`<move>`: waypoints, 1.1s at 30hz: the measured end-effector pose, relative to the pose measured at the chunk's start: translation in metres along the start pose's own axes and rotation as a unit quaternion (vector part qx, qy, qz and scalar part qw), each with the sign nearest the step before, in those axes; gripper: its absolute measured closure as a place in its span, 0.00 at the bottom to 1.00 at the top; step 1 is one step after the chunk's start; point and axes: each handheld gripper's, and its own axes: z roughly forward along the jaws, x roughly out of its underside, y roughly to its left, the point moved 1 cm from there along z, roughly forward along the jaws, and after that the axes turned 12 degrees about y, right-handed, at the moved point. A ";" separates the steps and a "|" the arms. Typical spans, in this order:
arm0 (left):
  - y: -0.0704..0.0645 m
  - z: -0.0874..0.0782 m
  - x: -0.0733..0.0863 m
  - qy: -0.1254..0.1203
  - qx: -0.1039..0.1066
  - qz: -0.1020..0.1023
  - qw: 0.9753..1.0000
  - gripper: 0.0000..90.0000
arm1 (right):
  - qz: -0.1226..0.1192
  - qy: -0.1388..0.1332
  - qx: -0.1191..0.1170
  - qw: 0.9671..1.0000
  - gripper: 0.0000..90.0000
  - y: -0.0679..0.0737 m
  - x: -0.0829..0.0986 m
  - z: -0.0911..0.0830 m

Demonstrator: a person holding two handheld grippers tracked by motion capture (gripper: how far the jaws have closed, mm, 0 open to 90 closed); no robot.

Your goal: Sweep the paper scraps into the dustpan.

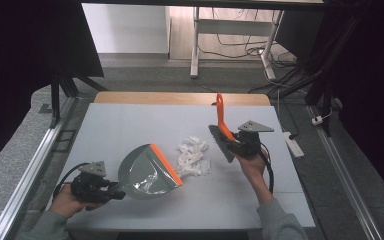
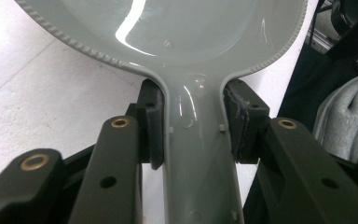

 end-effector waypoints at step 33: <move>-0.004 0.020 -0.003 0.054 0.006 0.016 0.998 0.68 | -0.001 0.072 0.022 0.997 0.78 -0.003 -0.019 0.056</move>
